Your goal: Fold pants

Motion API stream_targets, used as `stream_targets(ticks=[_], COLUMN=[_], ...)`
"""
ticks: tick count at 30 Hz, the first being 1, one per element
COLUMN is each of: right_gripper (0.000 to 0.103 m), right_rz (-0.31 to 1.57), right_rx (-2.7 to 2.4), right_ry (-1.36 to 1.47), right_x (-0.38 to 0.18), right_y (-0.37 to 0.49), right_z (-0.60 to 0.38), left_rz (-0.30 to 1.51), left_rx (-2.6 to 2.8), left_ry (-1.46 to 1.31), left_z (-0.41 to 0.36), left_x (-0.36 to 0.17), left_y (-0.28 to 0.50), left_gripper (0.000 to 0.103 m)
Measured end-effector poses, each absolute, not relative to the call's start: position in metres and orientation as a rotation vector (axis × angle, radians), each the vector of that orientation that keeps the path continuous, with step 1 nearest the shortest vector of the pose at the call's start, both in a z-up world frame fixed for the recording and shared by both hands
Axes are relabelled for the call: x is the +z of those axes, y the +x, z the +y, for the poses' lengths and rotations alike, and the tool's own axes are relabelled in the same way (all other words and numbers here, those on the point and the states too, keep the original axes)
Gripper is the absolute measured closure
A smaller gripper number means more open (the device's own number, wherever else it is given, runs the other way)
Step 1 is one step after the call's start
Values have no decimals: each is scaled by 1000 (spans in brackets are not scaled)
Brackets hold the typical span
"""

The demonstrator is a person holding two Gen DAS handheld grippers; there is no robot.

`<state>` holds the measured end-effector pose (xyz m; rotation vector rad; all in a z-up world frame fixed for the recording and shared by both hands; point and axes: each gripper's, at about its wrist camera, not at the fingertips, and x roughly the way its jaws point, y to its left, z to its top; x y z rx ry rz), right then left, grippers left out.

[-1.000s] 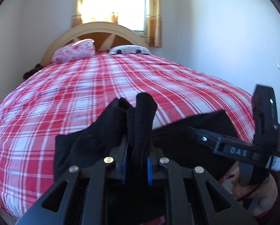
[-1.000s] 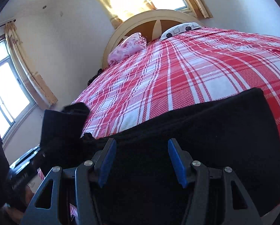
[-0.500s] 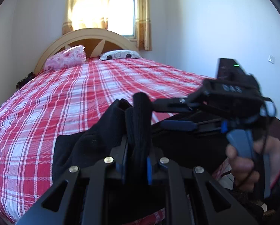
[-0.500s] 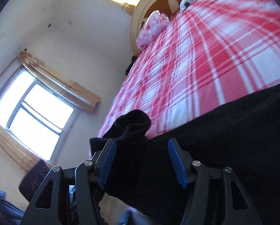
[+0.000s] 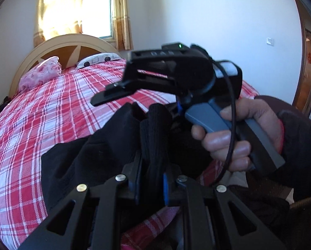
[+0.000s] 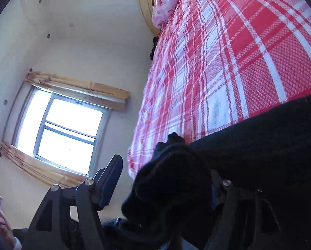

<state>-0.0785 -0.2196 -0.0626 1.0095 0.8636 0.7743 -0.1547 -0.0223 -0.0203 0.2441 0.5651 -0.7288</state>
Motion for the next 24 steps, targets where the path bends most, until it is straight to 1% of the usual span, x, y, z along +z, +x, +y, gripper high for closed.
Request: stream_targets(ticks=[2, 4, 5, 6, 7, 8, 9, 11, 15, 20, 24], right_gripper=[32, 46, 58, 67, 71, 76, 80, 82, 82, 82, 82], right_rz=[851, 847, 851, 854, 848, 839, 831, 809, 787, 752, 737], right_rx=[757, 728, 694, 676, 672, 671, 665, 648, 638, 642, 635], right_ry=[959, 850, 770, 718, 695, 696, 694, 667, 686, 736, 738], right_x=[-59, -53, -49, -48, -47, -47, -48, -52, -60, -71, -73], right_y=[-80, -83, -86, -87, -89, -91, -92, -95, -100, -107, -106], right_z=[-216, -211, -207, -204, -204, -207, -209, -219, -231, -237, -233], left_rz=[585, 602, 606, 618, 624, 623, 614, 581, 551, 707, 919], left_rx=[-733, -738, -739, -751, -756, -757, -755, -759, -680, -442, -356], left_ry=[226, 204, 203, 202, 203, 207, 207, 175, 78, -47, -190], left_z=[-21, -18, -17, -16, -14, -12, -8, 8, 44, 81, 89], left_x=[-22, -22, -22, -21, -20, -18, -15, -2, 17, -5, -48], left_y=[-153, -151, -150, -150, -149, -150, -150, -150, -131, -75, -36], left_gripper=[85, 83, 79, 73, 67, 52, 40, 28, 16, 15, 18])
